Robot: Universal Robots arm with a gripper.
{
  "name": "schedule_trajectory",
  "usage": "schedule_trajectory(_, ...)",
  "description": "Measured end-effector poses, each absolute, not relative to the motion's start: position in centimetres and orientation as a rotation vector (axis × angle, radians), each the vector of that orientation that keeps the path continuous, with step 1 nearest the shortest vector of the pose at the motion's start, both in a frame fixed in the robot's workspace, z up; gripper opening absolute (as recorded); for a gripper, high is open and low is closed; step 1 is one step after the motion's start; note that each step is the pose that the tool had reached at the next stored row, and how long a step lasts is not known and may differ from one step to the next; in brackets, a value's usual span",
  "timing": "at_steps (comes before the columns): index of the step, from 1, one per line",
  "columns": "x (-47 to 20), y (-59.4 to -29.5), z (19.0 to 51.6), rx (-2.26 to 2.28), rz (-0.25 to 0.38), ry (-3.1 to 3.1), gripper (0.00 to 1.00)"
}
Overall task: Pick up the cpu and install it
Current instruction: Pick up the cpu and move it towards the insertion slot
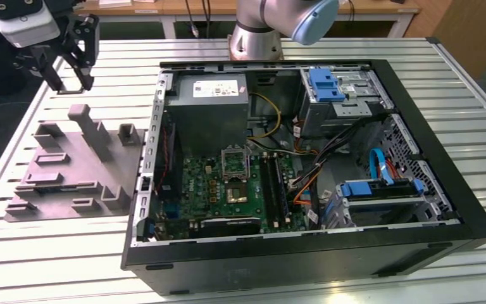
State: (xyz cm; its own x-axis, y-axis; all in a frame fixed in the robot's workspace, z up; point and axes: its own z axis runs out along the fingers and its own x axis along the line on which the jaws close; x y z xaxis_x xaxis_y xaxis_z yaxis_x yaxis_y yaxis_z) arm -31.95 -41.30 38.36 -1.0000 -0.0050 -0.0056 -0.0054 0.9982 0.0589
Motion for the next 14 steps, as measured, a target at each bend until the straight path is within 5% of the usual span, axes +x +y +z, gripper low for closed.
schedule_trajectory(14, -31.32, -41.31, 38.34, -0.008, 0.092, 3.135, 0.47)
